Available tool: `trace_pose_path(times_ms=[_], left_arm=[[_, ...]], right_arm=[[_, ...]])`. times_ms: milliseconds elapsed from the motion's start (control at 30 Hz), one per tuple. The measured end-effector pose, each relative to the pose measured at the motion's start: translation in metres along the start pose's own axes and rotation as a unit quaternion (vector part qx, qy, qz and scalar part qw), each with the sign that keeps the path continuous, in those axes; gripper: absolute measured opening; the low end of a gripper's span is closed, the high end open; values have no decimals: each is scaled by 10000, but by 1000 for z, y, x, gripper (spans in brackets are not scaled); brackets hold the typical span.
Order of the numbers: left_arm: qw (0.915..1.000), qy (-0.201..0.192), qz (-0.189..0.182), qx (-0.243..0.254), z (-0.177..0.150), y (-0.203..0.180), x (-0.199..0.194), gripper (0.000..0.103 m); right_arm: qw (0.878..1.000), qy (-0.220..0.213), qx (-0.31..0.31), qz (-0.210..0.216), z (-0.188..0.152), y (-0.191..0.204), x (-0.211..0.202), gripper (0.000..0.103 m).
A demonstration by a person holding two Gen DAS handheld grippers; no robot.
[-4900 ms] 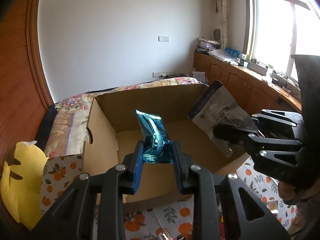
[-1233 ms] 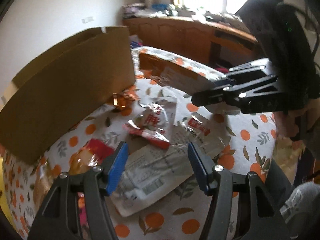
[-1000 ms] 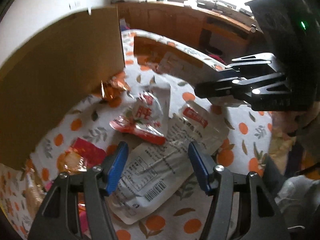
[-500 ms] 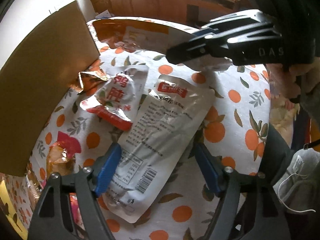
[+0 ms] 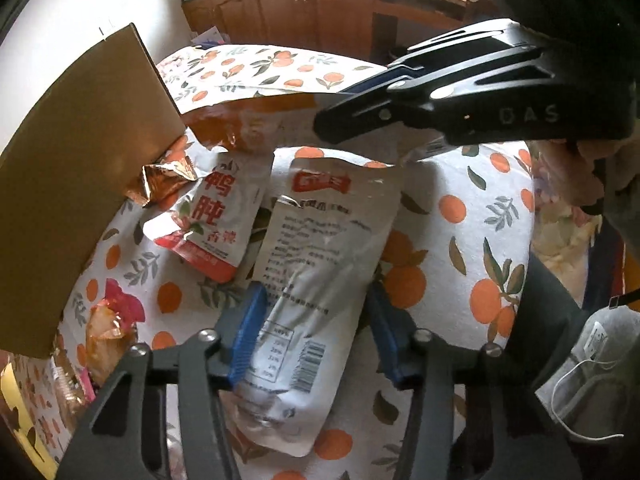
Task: Organize snacks
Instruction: 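Grasp the orange sausage packet with the right tool while the left tool grasps the white pouch, then lift both packets over the cardboard box and release them inside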
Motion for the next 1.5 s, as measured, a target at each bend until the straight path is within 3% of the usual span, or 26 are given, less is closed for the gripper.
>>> trace_pose_path(times_ms=[100, 133, 400, 900, 1200, 1500], left_arm=[[10000, -32, 15, -31, -6, 7, -7, 45], [10000, -50, -16, -57, -7, 7, -9, 44], [9995, -82, -191, -220, -21, 12, -34, 37], [9938, -727, -214, -811, -43, 39, -93, 36], [9925, -880, -160, -837, -41, 47, -98, 36], [9859, -1383, -130, -936, -27, 46, -133, 36]], right_arm=[[10000, -8, -59, -43, 2, 0, 0, 11], [10000, -24, -41, -39, 3, -1, -1, 5], [10000, -13, 80, 11, 7, -9, -3, 4], [9999, -137, -76, -10, 13, 4, -9, 2], [9997, -188, -138, -20, 17, 12, -14, 2], [9992, -348, -196, -27, 26, 21, -28, 2]])
Point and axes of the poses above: each gripper's, at about its wrist camera, not at the fingertips, and x roughly the way its jaws point, y to its left, z to its top, the point moved 6 cm from there along x, roughly the way its jaws point, and after that the axes turned 2 degrees about -z, right-handed, at the moved point
